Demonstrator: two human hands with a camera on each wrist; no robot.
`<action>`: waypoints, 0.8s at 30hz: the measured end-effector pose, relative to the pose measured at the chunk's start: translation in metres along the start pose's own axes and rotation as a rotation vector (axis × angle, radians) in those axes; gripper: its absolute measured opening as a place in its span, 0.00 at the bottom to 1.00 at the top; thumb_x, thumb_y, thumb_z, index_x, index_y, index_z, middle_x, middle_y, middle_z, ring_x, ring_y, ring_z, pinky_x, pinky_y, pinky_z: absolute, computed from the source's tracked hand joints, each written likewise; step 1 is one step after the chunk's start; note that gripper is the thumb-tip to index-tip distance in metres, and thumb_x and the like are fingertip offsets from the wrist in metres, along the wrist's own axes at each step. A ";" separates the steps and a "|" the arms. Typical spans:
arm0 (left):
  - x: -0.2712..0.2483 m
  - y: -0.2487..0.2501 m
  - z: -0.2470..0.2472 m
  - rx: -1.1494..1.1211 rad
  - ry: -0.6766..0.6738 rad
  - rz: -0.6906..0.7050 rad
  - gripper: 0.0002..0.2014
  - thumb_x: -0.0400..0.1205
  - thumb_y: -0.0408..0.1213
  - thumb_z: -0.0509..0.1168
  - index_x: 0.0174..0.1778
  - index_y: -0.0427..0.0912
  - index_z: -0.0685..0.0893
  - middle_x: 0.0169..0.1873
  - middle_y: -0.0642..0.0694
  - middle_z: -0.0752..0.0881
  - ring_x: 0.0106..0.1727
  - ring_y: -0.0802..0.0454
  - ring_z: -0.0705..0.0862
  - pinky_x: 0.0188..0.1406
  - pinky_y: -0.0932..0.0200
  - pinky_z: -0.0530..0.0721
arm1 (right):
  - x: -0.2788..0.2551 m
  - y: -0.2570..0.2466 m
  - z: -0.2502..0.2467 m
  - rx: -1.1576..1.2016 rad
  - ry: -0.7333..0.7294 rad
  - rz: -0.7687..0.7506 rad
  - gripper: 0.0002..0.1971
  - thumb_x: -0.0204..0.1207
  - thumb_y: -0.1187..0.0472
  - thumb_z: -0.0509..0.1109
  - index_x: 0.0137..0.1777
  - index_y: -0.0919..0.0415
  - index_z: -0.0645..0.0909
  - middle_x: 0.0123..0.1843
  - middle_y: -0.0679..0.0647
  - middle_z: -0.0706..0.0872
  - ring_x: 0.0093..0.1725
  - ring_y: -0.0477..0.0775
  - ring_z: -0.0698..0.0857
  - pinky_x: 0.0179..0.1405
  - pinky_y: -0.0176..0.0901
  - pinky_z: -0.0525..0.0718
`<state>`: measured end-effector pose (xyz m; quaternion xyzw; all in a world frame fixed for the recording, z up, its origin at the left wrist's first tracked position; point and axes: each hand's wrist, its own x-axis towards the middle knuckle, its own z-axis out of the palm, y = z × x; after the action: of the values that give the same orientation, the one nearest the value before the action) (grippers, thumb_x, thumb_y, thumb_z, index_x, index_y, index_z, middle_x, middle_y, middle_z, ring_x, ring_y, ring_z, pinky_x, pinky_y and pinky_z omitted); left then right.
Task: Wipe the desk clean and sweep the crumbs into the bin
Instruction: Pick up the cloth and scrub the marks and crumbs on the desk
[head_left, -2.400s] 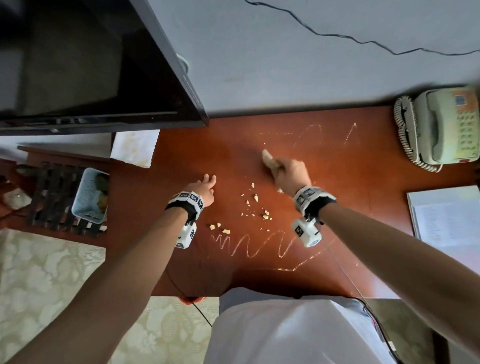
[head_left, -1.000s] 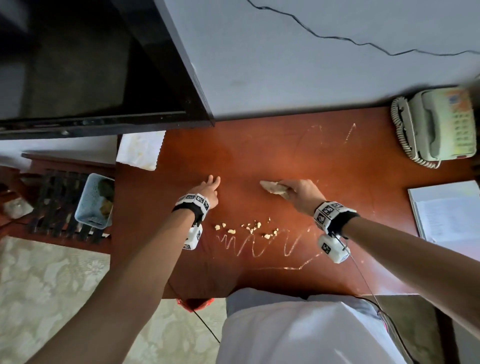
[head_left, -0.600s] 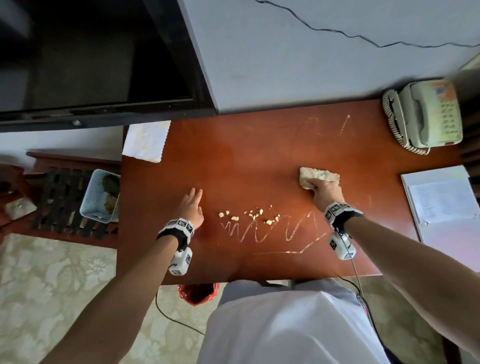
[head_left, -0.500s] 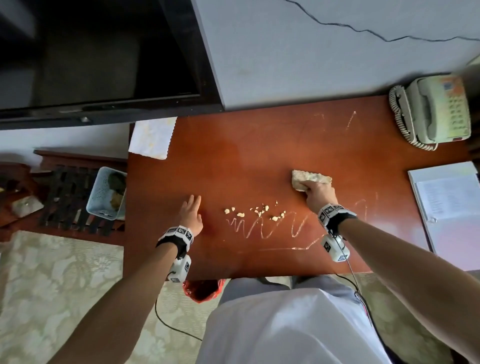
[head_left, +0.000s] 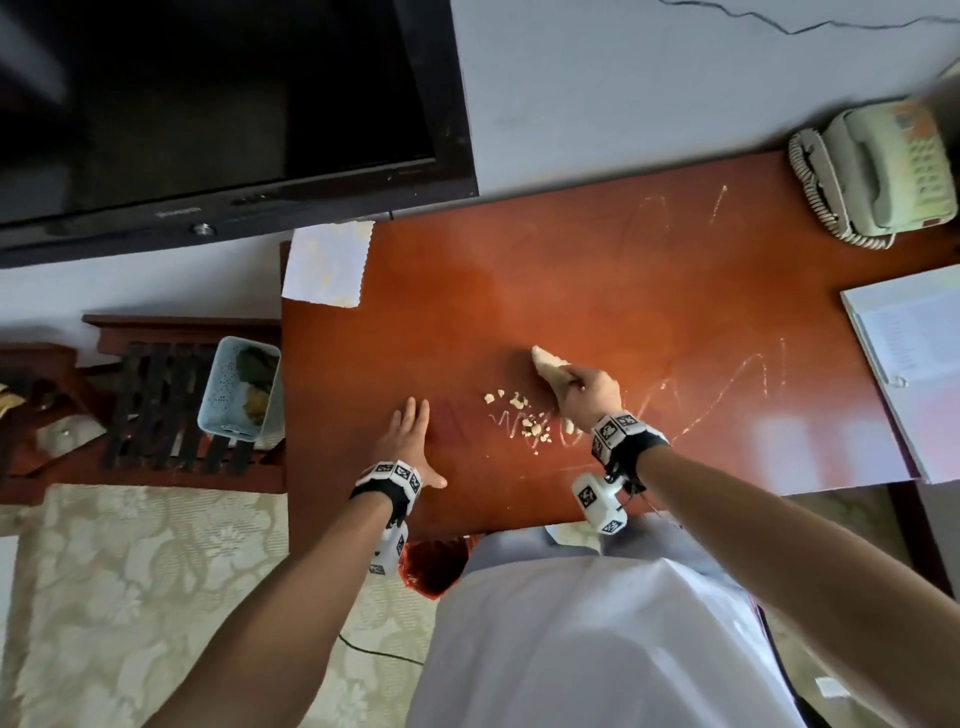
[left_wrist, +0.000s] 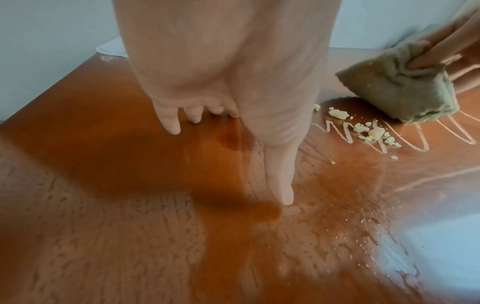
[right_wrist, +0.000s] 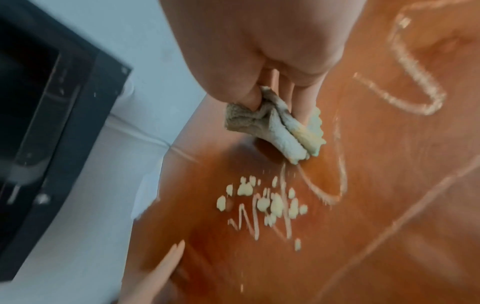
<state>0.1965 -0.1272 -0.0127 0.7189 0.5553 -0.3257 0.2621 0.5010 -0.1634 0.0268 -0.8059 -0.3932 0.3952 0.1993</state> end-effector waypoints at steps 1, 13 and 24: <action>0.000 0.000 -0.001 0.008 -0.009 0.002 0.74 0.64 0.58 0.85 0.89 0.49 0.33 0.89 0.47 0.33 0.90 0.41 0.42 0.86 0.41 0.62 | 0.003 0.001 -0.013 0.018 0.023 0.012 0.13 0.82 0.54 0.65 0.58 0.54 0.89 0.49 0.56 0.90 0.49 0.57 0.86 0.49 0.41 0.82; -0.005 -0.004 -0.002 0.114 0.022 0.043 0.77 0.62 0.59 0.86 0.88 0.49 0.29 0.88 0.47 0.31 0.90 0.41 0.42 0.82 0.46 0.70 | 0.018 0.100 -0.099 -0.148 0.271 0.213 0.17 0.77 0.66 0.63 0.59 0.54 0.88 0.57 0.63 0.89 0.57 0.69 0.86 0.55 0.50 0.85; -0.010 0.006 0.004 0.152 0.036 0.009 0.79 0.61 0.58 0.87 0.87 0.49 0.26 0.87 0.47 0.28 0.90 0.41 0.39 0.71 0.48 0.82 | -0.026 0.068 -0.008 -0.293 0.217 0.094 0.20 0.78 0.66 0.60 0.64 0.51 0.85 0.51 0.64 0.90 0.50 0.66 0.88 0.47 0.47 0.82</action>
<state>0.1996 -0.1379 -0.0072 0.7449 0.5305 -0.3527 0.1981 0.5299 -0.2253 0.0017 -0.8818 -0.3844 0.2534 0.1022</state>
